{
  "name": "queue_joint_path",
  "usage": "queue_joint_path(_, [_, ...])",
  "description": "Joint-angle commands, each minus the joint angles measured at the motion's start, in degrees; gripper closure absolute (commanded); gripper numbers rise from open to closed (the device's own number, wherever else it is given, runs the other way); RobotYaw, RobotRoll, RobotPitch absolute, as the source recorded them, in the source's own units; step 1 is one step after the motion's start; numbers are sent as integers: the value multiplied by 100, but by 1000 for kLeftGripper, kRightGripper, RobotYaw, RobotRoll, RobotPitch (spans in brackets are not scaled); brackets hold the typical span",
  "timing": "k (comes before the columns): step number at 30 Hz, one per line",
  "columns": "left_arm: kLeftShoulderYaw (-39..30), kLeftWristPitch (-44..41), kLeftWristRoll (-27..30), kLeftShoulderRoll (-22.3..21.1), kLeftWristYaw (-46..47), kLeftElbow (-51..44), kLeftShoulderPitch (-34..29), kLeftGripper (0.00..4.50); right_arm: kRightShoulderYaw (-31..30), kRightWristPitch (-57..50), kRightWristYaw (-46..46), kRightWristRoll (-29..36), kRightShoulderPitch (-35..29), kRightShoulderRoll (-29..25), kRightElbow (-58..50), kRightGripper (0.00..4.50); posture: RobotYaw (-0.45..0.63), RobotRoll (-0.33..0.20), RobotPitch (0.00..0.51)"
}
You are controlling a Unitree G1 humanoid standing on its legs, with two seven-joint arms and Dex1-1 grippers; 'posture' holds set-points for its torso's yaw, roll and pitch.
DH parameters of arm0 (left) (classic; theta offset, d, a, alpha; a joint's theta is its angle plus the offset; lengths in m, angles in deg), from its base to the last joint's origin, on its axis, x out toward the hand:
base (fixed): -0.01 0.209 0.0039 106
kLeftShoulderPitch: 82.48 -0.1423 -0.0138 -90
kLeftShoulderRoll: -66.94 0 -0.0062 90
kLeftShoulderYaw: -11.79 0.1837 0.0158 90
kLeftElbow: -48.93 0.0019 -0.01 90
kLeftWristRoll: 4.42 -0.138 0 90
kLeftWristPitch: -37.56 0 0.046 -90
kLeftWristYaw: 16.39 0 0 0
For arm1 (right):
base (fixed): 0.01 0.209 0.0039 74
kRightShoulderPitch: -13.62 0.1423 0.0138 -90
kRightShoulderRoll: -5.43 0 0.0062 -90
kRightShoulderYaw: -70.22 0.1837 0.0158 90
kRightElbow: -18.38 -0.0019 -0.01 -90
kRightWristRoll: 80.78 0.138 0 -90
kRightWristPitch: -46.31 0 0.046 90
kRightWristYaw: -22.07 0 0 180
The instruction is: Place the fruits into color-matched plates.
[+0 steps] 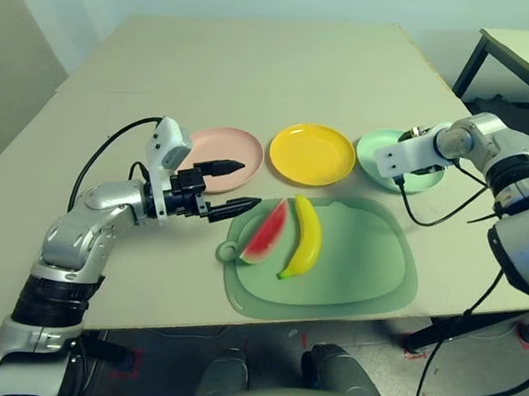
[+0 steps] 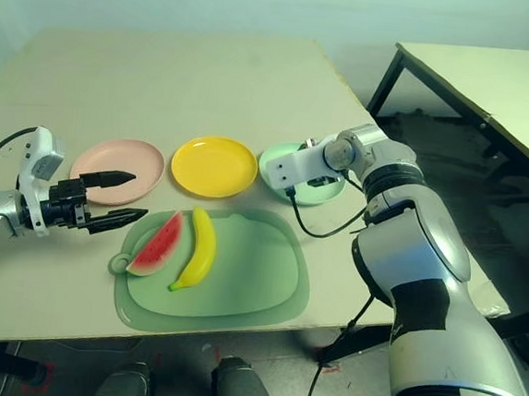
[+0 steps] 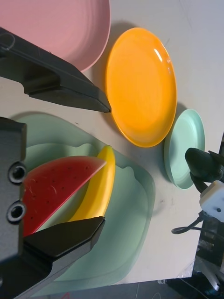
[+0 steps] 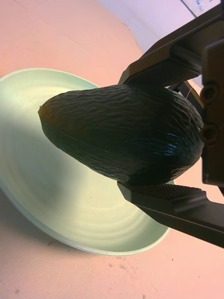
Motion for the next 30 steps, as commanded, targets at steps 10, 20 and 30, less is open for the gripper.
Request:
queue_joint_path(10, [-99, -31, 37, -112, -17, -17, -32, 0, 26, -143, 166, -50, -182, 111, 67, 34, -55, 0, 46])
queue_joint_path(20, [-69, 138, -54, -119, -166, 234, -54, 0, 134, 372, -254, 75, -60, -120, -46, 34, -65, 0, 45])
queue_joint_path(30, [-50, 382, -93, -356, -798, 742, -8, 0, 526, 2338, -2400, 1301, -217, -334, -1506, 34, -124, 0, 44])
